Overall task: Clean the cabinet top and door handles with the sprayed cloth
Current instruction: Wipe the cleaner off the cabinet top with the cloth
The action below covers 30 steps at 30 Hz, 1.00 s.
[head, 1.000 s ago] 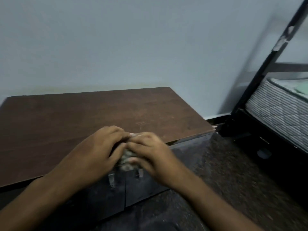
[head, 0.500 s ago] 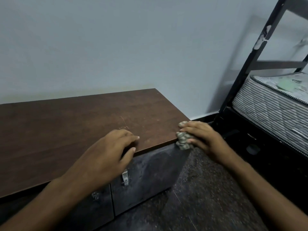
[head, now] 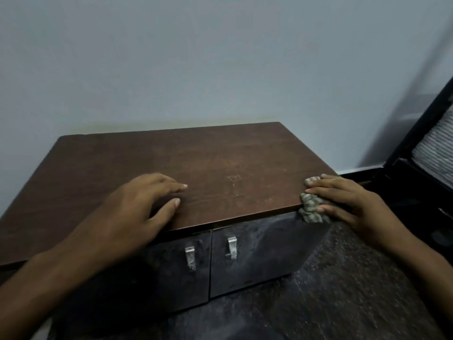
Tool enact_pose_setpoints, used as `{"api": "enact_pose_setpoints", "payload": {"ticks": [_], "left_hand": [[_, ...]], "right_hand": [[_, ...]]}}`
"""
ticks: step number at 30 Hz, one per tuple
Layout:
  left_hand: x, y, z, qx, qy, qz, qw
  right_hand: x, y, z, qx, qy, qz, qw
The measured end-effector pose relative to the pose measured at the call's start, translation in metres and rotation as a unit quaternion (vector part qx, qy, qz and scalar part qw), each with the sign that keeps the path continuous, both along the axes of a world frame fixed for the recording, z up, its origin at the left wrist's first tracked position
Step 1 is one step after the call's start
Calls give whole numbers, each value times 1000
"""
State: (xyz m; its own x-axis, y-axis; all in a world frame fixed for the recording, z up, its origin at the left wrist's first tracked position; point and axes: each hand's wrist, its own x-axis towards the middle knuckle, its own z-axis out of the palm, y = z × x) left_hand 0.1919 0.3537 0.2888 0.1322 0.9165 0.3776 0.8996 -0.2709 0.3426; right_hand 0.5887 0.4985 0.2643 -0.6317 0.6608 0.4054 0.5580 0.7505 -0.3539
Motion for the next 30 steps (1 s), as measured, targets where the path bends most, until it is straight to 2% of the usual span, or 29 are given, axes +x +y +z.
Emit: {"api": "enact_pose_setpoints", "payload": {"ticks": [3, 7, 9, 13, 17, 22, 27, 30], "left_hand": [[1, -8, 1, 4, -5, 3, 1000], [0, -21, -2, -1, -12, 16, 1000], [-4, -28, -4, -7, -5, 22, 1000], [-16, -44, -4, 4, 0, 45, 999], [-24, -56, -4, 30, 2, 56, 998], [-19, -61, -4, 51, -9, 39, 998], [-18, -70, -6, 54, -41, 30, 997], [-16, -75, -12, 58, -66, 38, 995]], "right_hand": [[-59, -25, -6, 47, 5, 47, 998], [-139, -69, -31, 74, 62, 62, 993], [-166, -88, -37, 121, 67, 73, 988], [-164, -93, -41, 221, 83, 57, 970], [-140, -91, -52, 229, 125, -40, 964], [-154, -109, -55, 176, 170, -42, 969], [-151, -127, -43, -12, 236, -56, 970], [-149, -134, -33, -93, 223, -43, 969]]}}
